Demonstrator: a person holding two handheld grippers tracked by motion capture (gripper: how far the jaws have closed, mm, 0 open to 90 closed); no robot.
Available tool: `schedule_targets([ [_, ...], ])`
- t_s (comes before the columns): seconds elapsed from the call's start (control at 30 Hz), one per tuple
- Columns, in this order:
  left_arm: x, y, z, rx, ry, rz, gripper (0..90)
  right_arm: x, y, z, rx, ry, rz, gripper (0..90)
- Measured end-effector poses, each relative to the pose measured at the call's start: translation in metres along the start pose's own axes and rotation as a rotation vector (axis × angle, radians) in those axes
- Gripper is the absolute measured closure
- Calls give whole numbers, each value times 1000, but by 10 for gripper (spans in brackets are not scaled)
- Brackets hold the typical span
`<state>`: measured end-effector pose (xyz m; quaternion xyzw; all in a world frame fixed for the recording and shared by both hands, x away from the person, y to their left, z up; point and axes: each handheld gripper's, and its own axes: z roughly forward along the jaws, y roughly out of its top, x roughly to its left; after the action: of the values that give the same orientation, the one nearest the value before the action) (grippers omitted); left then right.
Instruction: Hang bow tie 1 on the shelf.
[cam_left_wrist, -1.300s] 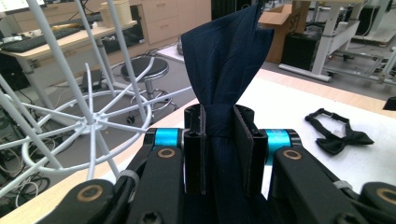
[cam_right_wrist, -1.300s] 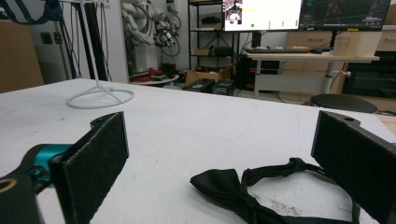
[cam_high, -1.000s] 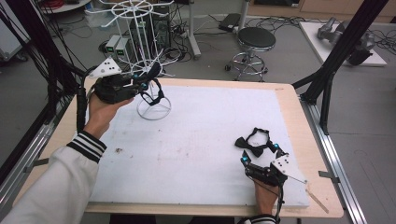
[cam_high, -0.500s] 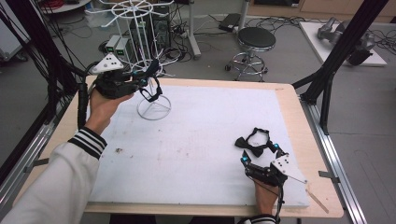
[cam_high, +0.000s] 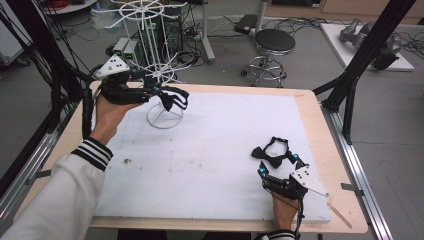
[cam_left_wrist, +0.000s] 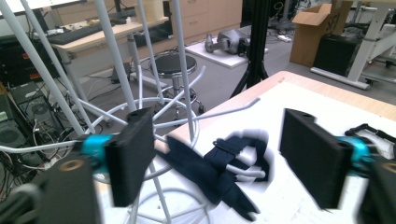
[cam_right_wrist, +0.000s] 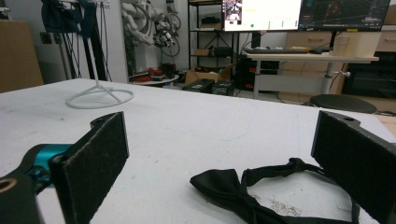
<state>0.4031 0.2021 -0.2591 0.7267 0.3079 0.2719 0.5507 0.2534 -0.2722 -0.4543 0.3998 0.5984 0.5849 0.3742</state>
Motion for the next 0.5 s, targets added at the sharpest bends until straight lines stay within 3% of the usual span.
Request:
schedule_targets([
  [0.23, -3, 1, -9, -45, -15, 35, 169, 0, 0, 0, -2, -1, -4, 33],
  [0.5, -4, -12, -28, -93, -87, 33, 162, 0, 0, 0, -4, -1, 1, 33],
])
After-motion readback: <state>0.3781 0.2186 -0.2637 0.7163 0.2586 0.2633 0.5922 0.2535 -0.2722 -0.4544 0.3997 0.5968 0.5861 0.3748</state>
